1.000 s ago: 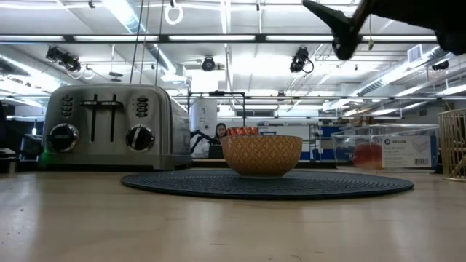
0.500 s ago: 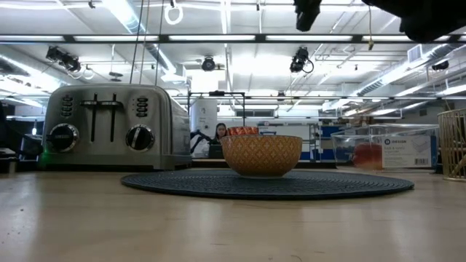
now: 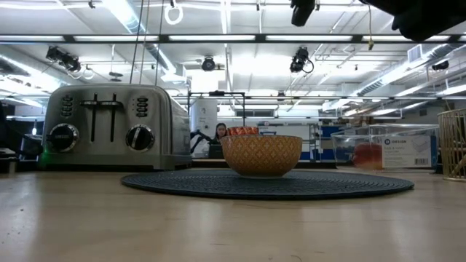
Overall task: Arrange a breakfast setting
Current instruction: Pour the cereal from the cereal box into the blue bowl
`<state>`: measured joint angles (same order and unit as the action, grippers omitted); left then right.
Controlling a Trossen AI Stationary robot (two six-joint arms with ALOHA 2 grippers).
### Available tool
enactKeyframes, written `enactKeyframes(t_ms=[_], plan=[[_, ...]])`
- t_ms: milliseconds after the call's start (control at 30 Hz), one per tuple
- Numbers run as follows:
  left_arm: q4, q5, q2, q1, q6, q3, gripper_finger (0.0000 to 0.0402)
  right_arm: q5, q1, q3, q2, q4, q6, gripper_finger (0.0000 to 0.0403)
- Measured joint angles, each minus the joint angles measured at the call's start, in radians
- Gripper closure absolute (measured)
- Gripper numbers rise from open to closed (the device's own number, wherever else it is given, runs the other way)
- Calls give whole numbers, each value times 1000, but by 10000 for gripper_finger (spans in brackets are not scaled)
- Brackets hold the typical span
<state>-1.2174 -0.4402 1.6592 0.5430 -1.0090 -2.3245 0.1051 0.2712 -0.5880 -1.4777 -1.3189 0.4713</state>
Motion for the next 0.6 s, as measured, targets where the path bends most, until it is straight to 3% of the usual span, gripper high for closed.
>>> enactKeyframes(t_ms=[600], plan=[[6, 15, -3, -23, 30, 2, 401, -62, -77, -35, -1, -163, 77, 57]])
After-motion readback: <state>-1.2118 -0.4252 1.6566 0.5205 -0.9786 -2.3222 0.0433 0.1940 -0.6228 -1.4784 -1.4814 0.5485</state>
